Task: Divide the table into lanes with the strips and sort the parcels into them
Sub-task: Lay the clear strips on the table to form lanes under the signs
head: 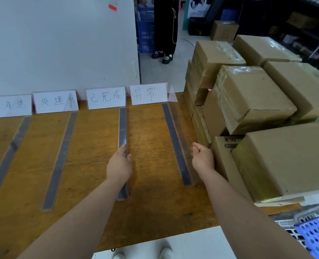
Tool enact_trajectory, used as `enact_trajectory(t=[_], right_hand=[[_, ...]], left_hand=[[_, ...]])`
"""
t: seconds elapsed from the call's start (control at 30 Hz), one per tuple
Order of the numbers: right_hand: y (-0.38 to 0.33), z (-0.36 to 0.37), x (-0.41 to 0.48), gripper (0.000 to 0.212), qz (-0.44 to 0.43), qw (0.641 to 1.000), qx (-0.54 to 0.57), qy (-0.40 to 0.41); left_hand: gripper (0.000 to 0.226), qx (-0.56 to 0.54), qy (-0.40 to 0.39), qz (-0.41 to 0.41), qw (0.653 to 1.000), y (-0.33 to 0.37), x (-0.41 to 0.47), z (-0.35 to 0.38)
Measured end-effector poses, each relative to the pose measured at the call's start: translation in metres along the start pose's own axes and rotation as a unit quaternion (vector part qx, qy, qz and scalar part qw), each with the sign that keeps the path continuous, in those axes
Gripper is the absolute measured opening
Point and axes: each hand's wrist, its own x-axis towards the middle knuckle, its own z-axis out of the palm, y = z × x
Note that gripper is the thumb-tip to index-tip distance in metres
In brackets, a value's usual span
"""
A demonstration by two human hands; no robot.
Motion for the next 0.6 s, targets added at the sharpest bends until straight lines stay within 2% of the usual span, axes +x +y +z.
enact_trajectory(t=[0.27, 0.6], right_hand=[[0.0, -0.002, -0.005, 0.037, 0.002, 1.0, -0.003, -0.008], [-0.004, -0.008, -0.01, 0.043, -0.004, 0.999, -0.044, -0.021]], left_hand=[[0.035, 0.002, -0.003, 0.005, 1.0, -0.005, 0.004, 0.003], [0.051, 0.009, -0.004, -0.003, 1.0, -0.015, 0.013, 0.008]])
